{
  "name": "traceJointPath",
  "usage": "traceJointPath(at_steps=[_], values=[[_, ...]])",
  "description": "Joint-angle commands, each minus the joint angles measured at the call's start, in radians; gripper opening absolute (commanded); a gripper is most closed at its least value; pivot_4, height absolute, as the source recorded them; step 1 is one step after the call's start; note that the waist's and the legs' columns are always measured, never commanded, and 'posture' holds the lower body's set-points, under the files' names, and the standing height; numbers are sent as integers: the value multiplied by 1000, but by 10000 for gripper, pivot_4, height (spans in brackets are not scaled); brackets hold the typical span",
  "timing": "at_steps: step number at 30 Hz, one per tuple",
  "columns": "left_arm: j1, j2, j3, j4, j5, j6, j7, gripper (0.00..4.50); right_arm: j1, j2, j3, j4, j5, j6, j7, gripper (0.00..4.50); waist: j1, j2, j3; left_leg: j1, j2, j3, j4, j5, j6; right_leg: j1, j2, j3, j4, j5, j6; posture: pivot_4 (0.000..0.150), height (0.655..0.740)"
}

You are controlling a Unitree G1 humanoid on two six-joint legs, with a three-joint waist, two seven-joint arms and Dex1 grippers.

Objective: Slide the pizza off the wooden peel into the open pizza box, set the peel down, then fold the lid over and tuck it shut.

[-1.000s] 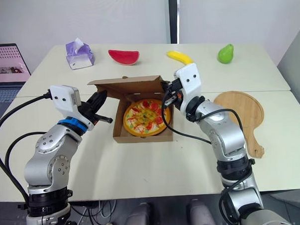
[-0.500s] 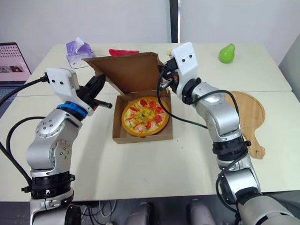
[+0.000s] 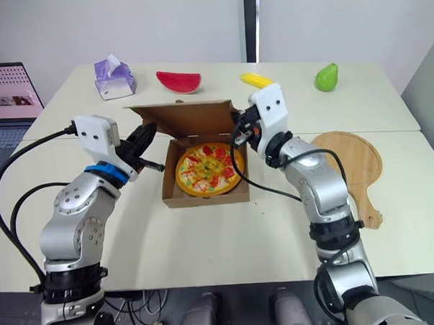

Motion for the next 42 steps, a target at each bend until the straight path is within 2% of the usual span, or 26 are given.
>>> traceJointPath(at_steps=[1, 6, 13, 24, 32, 42], values=[[52, -4, 4, -99, -20, 9, 5, 0, 50, -10, 25, -122, 48, 49, 26, 179, 0, 0, 0, 0, 0, 0, 0, 0, 0, 0, 0, 0, 0, 0, 0, 1500, 7400], [92, -30, 12, -129, -2, -9, 45, 0, 100, -15, 29, -170, 69, 82, 26, 179, 1, 0, 0, 0, 0, -1, 0, 0, 0, 0, 0, 0, 0, 0, 0, 1500, 7400], [159, -54, 11, -152, 95, -95, 130, 0, 101, 59, 26, -141, 76, 58, -11, 179, -3, 0, 0, 0, 0, -1, 0, 0, 0, 0, 1, 0, 0, 0, 0, 1500, 7400], [147, -11, 36, -172, 156, -76, 175, 0, 56, 50, 14, -94, 57, 32, -14, 179, -1, 0, 0, 0, 0, -1, 0, 0, 0, 0, 1, 0, 0, 0, 0, 1500, 7400], [195, -13, 52, -198, 151, -45, 178, 0, -4, 60, 2, -68, 74, 82, -39, 179, 0, 0, 0, 0, 0, -1, 0, 0, 0, 0, 0, 0, 0, 0, 0, 1500, 7400], [192, -11, 51, -173, 131, -46, 157, 0, 18, 77, -8, -116, 106, 206, -91, 179, -1, 0, 0, 0, 0, -1, 0, 0, 0, 0, 0, 0, 0, 0, 0, 1500, 7400]])
